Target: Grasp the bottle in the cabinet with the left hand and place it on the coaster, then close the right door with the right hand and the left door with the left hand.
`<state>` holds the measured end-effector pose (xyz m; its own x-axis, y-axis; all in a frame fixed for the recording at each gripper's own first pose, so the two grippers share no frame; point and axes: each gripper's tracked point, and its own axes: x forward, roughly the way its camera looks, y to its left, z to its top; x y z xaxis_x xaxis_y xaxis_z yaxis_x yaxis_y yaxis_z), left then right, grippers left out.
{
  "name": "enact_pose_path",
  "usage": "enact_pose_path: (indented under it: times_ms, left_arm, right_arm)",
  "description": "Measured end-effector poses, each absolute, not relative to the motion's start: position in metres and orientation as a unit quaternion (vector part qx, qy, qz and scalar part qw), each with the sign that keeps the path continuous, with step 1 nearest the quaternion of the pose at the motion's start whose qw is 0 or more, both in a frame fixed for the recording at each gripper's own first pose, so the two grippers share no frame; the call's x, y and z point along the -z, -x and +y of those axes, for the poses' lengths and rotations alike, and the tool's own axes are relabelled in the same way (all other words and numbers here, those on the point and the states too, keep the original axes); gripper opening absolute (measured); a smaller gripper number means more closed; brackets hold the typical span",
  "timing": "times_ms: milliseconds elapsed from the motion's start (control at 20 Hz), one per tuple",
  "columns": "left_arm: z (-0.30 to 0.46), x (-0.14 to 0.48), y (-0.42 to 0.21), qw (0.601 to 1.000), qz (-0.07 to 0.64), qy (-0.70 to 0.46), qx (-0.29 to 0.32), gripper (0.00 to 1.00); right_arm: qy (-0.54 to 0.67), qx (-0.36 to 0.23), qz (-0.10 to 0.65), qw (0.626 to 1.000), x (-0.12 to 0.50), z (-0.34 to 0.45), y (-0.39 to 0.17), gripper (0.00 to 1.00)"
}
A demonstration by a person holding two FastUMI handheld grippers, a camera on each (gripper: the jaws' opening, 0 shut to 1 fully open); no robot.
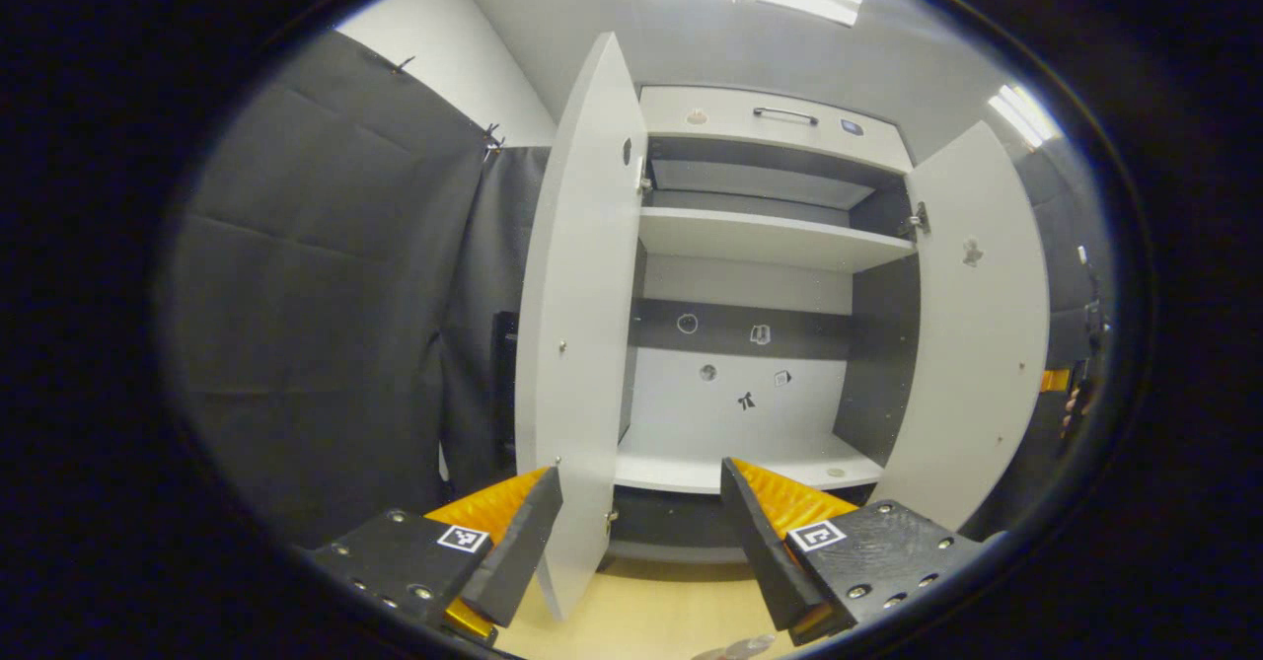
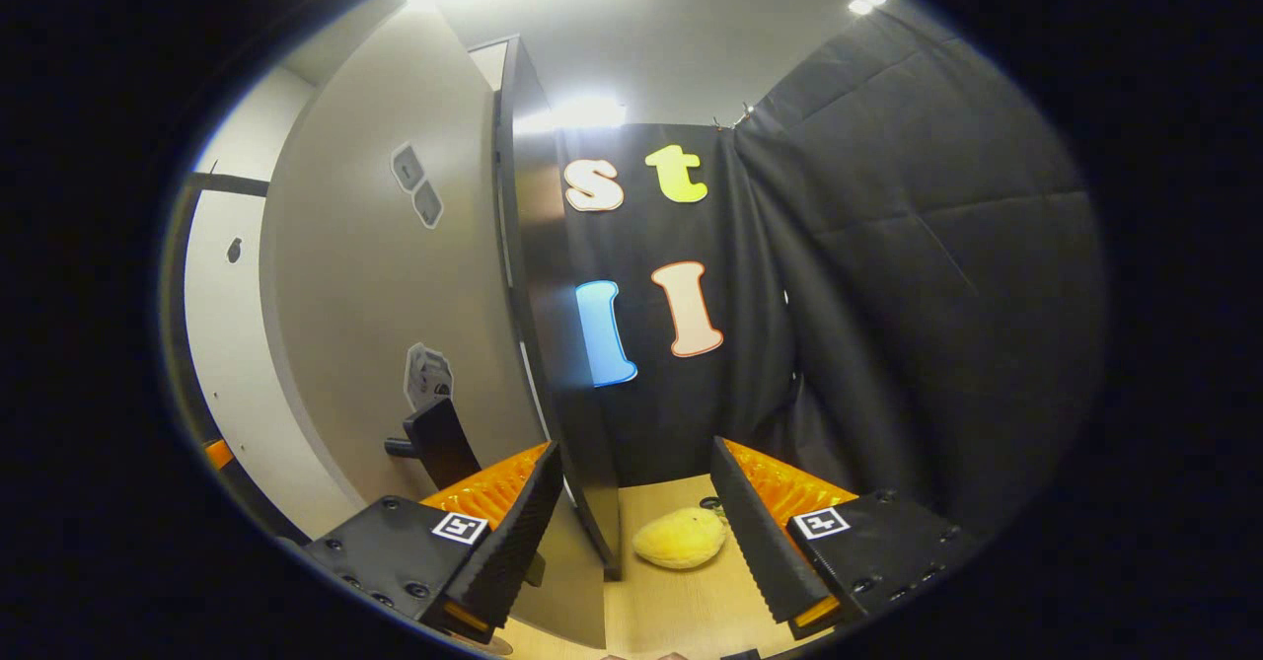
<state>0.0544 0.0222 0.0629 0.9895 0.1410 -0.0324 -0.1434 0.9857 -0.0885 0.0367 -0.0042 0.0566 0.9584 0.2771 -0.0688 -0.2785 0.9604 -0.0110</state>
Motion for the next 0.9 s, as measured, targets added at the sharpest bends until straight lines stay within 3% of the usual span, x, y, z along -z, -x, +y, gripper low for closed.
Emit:
enact_pose_path:
  times_ms: [50,100,150,200,250,550,750,800,900]
  left_arm:
    - [0.031,-0.064,-0.053,0.996,0.009,0.039,-0.077,0.94]
    - [0.039,-0.065,-0.053,0.996,0.005,0.033,-0.079,0.94]
    - [0.044,-0.066,-0.054,0.996,0.003,0.031,-0.078,0.94]
    - [0.049,-0.065,-0.052,0.997,0.003,0.032,-0.076,0.94]
    - [0.053,-0.065,-0.051,0.997,0.001,0.037,-0.074,0.94]
    - [0.078,-0.051,-0.038,0.994,0.000,0.092,-0.060,0.94]
    - [0.122,-0.032,-0.021,0.991,0.018,0.082,-0.101,0.94]
    - [0.133,-0.031,-0.017,0.990,0.019,0.086,-0.111,0.89]
    - [0.153,-0.032,-0.010,0.987,0.015,0.103,-0.123,0.94]
  right_arm:
    - [0.015,-0.137,0.030,0.990,-0.057,0.000,-0.035,0.90]
    - [0.020,-0.132,0.028,0.991,-0.057,0.004,-0.032,0.97]
    - [0.023,-0.128,0.027,0.991,-0.056,0.007,-0.027,0.97]
    - [0.022,-0.124,0.027,0.992,-0.055,0.011,-0.023,0.90]
    - [0.018,-0.122,0.029,0.992,-0.052,0.017,-0.019,0.97]
    - [-0.003,-0.138,0.044,0.990,-0.040,0.067,-0.005,0.97]
    - [-0.011,-0.149,0.055,0.987,-0.034,0.094,-0.001,0.97]
    - [-0.014,-0.148,0.055,0.987,-0.034,0.099,-0.002,0.97]
    - [-0.014,-0.153,0.058,0.986,-0.030,0.113,-0.002,0.97]
